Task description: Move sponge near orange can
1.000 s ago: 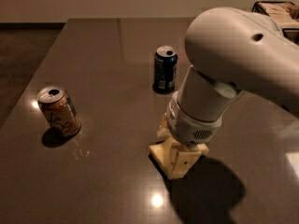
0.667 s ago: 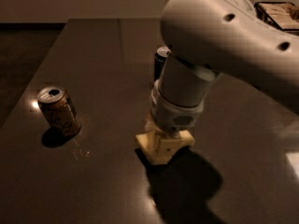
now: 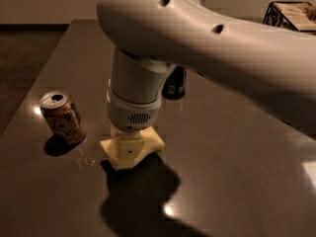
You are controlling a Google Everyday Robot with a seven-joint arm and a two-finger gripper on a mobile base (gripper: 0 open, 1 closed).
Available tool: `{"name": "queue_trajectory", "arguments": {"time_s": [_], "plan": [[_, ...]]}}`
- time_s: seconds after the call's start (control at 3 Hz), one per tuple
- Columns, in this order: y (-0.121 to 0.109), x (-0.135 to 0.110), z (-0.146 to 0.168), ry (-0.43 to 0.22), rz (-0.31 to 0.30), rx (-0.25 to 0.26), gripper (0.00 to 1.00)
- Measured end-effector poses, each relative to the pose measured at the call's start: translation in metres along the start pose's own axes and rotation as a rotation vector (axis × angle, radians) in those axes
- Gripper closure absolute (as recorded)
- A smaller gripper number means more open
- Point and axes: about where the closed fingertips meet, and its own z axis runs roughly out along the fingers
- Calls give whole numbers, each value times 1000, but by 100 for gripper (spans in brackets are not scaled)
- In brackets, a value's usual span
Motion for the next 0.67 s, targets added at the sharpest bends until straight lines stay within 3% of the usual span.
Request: {"name": "queue_trajectory", "arguments": {"time_s": [0.33, 0.67], "plan": [[-8, -37, 13, -7, -43, -1, 100], [-17, -60, 24, -6, -57, 8, 82]]}}
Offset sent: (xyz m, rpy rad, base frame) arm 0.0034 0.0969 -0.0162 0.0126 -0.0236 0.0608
